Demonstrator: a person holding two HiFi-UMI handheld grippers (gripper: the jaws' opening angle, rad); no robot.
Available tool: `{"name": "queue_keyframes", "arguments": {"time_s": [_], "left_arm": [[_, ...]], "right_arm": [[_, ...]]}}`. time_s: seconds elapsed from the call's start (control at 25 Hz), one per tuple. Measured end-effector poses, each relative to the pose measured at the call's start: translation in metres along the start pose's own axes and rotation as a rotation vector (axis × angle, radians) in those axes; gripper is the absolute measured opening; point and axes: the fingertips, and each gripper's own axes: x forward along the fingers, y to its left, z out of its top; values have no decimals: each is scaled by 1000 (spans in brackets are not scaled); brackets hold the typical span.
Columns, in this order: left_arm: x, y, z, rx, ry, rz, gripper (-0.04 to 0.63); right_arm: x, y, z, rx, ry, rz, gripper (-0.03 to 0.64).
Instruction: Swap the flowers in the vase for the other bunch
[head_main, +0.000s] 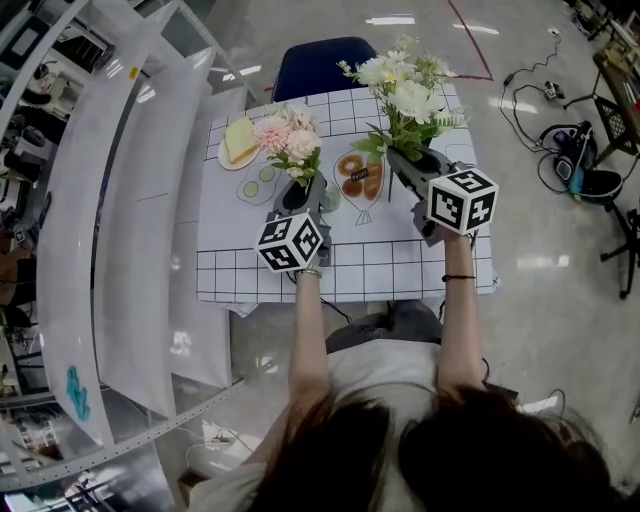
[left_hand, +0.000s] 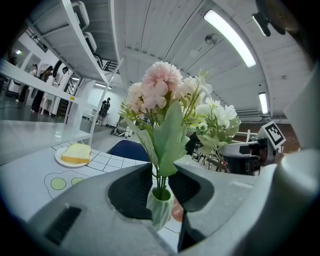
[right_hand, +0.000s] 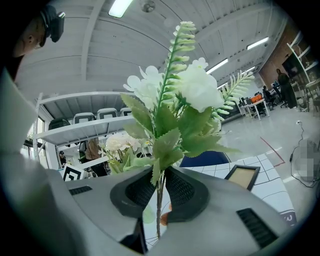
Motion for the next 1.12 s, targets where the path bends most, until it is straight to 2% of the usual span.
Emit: {"name": "queue_keyframes", "arguments": {"time_s": [0.4, 0.76, 1.12], "left_arm": [[-6, -3, 9, -16, -18, -28, 101], [-8, -7, 19, -14, -44, -22, 101], [-10, -11, 32, 13, -70, -23, 101]], "right_arm": [[7, 8, -2, 3, 4, 33, 54], [9, 11, -2, 7, 8, 51, 54], [8, 14, 4, 3, 0, 63, 54]]}}
